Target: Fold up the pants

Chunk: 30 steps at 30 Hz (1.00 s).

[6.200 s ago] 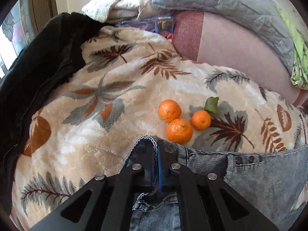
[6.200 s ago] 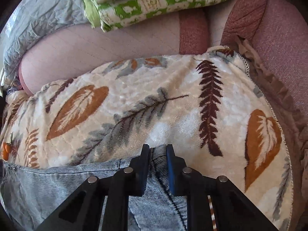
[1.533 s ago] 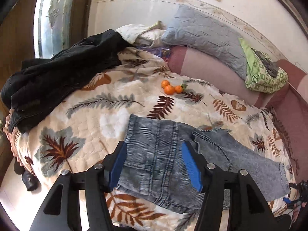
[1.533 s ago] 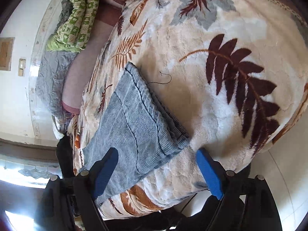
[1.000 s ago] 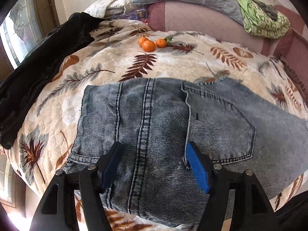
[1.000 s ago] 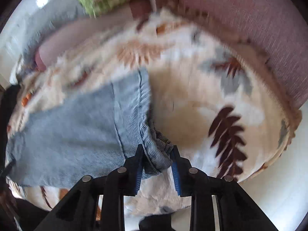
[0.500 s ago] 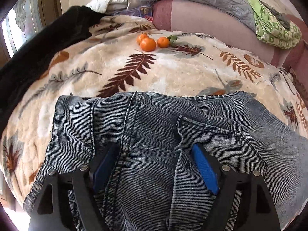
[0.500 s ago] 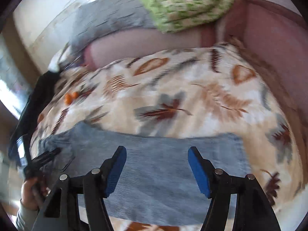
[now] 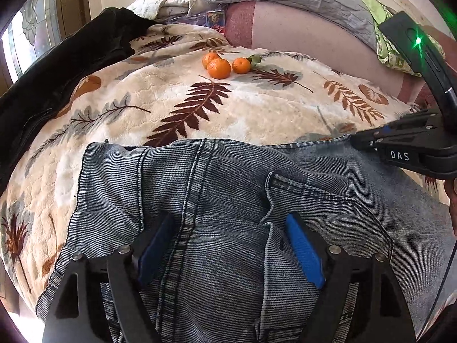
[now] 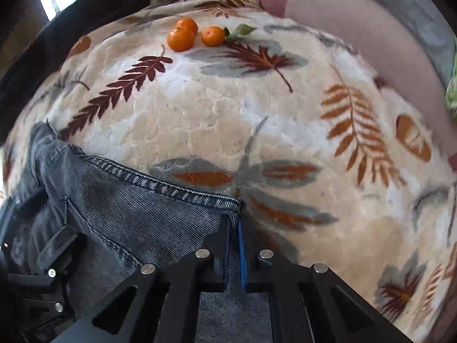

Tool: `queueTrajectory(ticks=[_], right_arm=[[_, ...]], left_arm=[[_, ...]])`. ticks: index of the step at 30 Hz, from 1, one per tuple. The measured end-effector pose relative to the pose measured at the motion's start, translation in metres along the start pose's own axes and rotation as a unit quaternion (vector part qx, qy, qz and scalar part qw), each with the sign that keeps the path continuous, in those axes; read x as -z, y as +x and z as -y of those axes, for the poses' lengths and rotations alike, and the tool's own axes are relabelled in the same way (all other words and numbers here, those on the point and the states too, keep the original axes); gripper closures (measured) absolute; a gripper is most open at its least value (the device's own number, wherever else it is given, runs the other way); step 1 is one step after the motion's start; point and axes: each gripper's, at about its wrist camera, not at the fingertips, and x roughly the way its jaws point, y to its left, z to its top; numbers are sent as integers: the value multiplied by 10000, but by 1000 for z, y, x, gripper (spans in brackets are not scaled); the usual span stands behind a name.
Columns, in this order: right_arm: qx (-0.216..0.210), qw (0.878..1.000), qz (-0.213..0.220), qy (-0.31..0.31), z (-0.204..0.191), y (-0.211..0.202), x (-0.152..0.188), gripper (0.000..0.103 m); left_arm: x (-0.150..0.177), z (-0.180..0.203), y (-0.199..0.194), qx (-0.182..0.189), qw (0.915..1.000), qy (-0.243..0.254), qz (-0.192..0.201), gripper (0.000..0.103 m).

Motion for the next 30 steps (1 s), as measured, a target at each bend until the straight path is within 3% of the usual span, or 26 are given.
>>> queueTrajectory(ticks=[6,9,12,14,16,18,19,20,22,25,28,30], right_arm=[[984,9938,205,-483,-18,19,8,101],[794,9960,301,284,11,16,11,99],[709,9903,640,1009,38,-10,18,99],[305,9883,771,1277,47,-27,24,98],[-324,9858,741,1471,47,-37,32,87],[-862,9834,606,1476,38,-36,40,34],[-1105,9822,574,1407,31,-33,43,28],[-1263,9827,460,1278,24,-24,44,28],[-743,9892,-22,1265,22,6,43,30],[-533,9777,295,2008,42,0,47,29],[-288,9765,903,1936,36,-45,63,28],[-348,9737,963,2033,41,-69,86,28]], left_arm=[[-2,2,2,-68,10000,2,-30,20],[-1,1,1,-37,10000,25,-12,20],[0,1,1,-47,10000,21,-9,20],[-1,2,1,-75,10000,-1,-17,20],[-1,3,1,-101,9999,-9,-21,20],[-1,4,1,-120,9999,2,-17,19],[-1,4,1,-128,9999,12,-12,19],[-1,4,2,-130,9999,21,-5,19],[-1,4,2,-149,9999,48,3,19],[0,4,2,-146,9999,74,43,18],[0,5,1,-147,9999,74,52,18],[0,4,1,-127,9999,45,44,18]])
